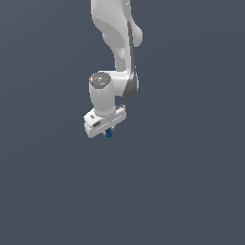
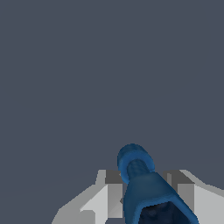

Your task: Pick up the object and move it to a goal position.

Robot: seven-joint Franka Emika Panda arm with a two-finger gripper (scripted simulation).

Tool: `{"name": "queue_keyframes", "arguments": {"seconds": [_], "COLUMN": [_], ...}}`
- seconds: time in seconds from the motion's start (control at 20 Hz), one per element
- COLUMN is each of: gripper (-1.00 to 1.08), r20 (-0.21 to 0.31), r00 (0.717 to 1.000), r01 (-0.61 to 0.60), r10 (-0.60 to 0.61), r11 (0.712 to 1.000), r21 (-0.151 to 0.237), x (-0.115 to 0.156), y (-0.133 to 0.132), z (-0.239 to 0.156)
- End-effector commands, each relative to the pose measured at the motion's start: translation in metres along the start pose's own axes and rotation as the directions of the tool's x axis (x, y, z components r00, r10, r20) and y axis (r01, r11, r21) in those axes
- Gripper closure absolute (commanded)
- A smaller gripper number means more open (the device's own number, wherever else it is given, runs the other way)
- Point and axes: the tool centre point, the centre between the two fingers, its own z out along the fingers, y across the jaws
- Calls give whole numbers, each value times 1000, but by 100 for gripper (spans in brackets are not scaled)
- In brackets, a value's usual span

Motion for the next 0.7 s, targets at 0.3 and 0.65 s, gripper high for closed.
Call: {"name": "queue_keyframes", "arguments": {"seconds": [0.3,0.65], "gripper": [108,108], "r20": [-2,-2], "r00": [1000,1000], "r01": [0,0], "r10": [0,0], "r11": [1000,1000], "r21": [0,0], "x": [-33,-54], "y": [43,72], "z": [-80,-132]}}
